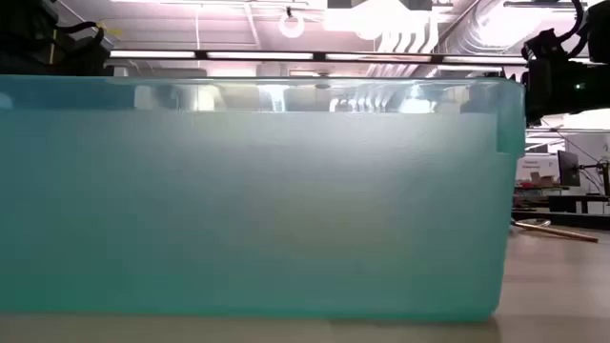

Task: Sort silverware by color (type)

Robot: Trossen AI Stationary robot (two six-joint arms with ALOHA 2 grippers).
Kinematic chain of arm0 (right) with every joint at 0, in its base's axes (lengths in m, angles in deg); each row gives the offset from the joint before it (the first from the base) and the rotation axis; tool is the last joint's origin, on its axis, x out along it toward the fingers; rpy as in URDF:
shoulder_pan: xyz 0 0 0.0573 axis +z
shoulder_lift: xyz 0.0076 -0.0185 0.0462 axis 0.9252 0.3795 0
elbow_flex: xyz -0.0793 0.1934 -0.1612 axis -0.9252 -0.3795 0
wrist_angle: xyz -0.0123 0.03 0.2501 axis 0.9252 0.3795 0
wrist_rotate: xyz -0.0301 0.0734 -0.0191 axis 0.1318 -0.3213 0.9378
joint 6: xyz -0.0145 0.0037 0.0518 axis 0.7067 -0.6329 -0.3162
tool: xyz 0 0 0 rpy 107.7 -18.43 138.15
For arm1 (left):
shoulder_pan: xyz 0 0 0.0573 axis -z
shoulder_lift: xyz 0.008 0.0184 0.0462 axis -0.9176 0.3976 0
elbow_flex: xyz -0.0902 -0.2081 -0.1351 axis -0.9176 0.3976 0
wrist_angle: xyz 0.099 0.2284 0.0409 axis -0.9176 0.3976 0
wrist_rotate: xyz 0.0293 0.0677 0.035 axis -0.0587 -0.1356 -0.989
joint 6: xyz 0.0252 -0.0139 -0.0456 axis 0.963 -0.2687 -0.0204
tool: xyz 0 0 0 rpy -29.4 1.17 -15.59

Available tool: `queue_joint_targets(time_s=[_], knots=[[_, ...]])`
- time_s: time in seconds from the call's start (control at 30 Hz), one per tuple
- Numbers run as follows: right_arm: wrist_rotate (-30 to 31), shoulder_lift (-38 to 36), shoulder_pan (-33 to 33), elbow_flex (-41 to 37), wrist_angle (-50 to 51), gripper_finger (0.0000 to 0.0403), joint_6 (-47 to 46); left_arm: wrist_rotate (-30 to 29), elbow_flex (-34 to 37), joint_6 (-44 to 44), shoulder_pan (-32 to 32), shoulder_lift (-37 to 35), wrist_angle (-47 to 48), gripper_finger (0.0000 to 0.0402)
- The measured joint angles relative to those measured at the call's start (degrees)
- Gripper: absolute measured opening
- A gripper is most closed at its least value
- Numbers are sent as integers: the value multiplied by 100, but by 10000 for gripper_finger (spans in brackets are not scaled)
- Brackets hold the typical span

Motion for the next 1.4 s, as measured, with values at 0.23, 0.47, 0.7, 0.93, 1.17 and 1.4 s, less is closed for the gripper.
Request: queue_joint_targets(time_s=[0.23,0.47,0.7,0.93,1.17,1.4], knots=[[-1,1,1,0,1,0,1,0,0,0,-1,0,0,1],[-1,1,0,-1,2,0,1,0,0,0,0,0,0,1],[0,0,1,1,2,0,0,0,0,-2,-2,0,0,1],[-2,1,-1,0,2,0,0,0,2,0,0,0,0,1],[-1,1,0,0,1,0,3,0,0,-1,-1,0,0,1],[915,-2,-148,-1,-118,0,1265,0,2,-2,-2,0,0,1]])
